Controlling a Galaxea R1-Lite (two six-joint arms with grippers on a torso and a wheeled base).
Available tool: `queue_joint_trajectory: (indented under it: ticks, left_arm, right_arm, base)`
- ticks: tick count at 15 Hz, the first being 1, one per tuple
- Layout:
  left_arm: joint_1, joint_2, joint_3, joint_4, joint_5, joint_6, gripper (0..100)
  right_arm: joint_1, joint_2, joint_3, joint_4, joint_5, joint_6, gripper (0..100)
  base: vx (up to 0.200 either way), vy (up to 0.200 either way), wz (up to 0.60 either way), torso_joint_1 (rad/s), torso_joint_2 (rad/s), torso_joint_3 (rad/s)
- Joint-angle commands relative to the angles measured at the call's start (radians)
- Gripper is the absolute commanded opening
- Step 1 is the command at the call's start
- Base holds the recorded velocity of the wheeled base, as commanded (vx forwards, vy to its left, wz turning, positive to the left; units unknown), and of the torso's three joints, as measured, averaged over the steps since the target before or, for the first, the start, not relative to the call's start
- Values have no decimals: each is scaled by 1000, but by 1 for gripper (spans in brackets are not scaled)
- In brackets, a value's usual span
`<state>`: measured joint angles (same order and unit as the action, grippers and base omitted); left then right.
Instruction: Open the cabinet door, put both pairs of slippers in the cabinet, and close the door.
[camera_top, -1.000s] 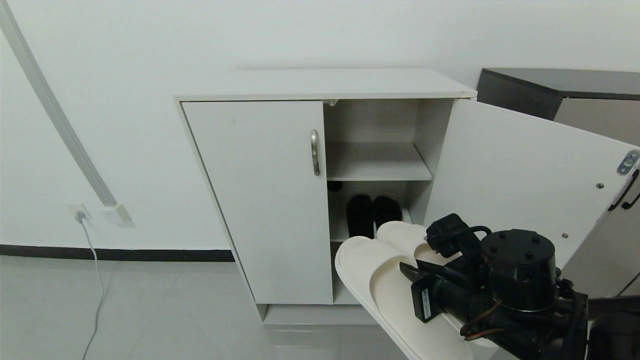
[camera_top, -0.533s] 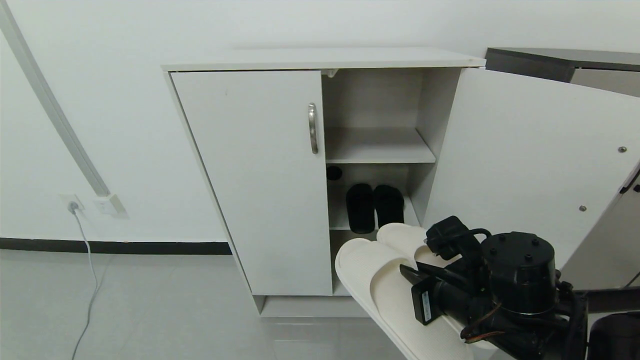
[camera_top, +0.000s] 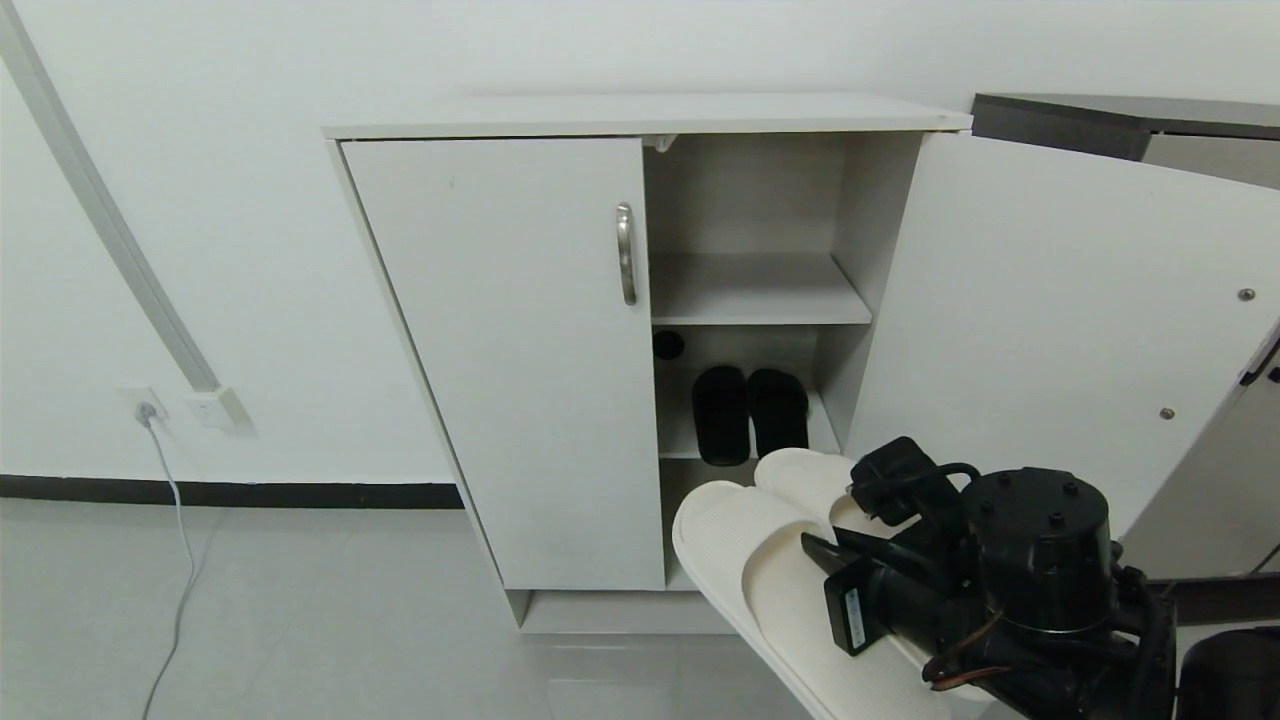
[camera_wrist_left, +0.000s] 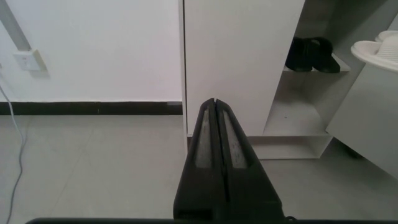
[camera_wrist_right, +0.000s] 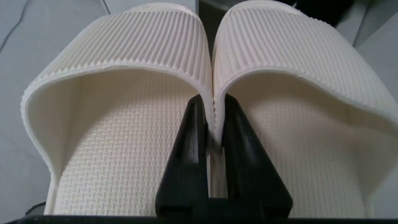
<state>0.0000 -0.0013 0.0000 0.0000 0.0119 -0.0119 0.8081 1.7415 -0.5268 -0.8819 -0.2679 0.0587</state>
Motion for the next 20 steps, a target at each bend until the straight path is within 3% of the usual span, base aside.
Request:
queue_joint_trajectory:
  ticks: [1,8,9,12,14,18,19,20]
  left_arm:
    - [0,1,0,0,0,0,0]
    - [0,1,0,0,0,0,0]
    - [0,1,0,0,0,0,0]
    - [0,1,0,0,-1,0,0]
    - [0,1,0,0,-4,0,0]
    - [0,1,0,0,-4,1,0]
    - [0,1,0,0,-4,1,0]
    - [0,1,0,0,-4,1,0]
  right_arm:
    - [0,3,7,0,2,-5,0]
    - [3,20,7,-34,4,-8,0]
    - [3,49,-12,-49,-22,-13,0]
    - [31,197,-160,-49,-295,16,0]
    - [37,283,-234,-32,-333,92,0]
    - [65,322,-568,399,-439,271,0]
    - [65,323,-713,583,-487,320,0]
    - [65,328,-776,629,-510,339,0]
  base:
    - [0,0,-600,7,2,2]
    - [0,0,0,0,0,0]
    - [0,0,0,0,0,0]
    - [0,0,0,0,0,0]
    - [0,0,0,0,0,0]
    - [0,0,0,0,0,0]
    - [0,0,0,0,0,0]
    - [0,0,0,0,0,0]
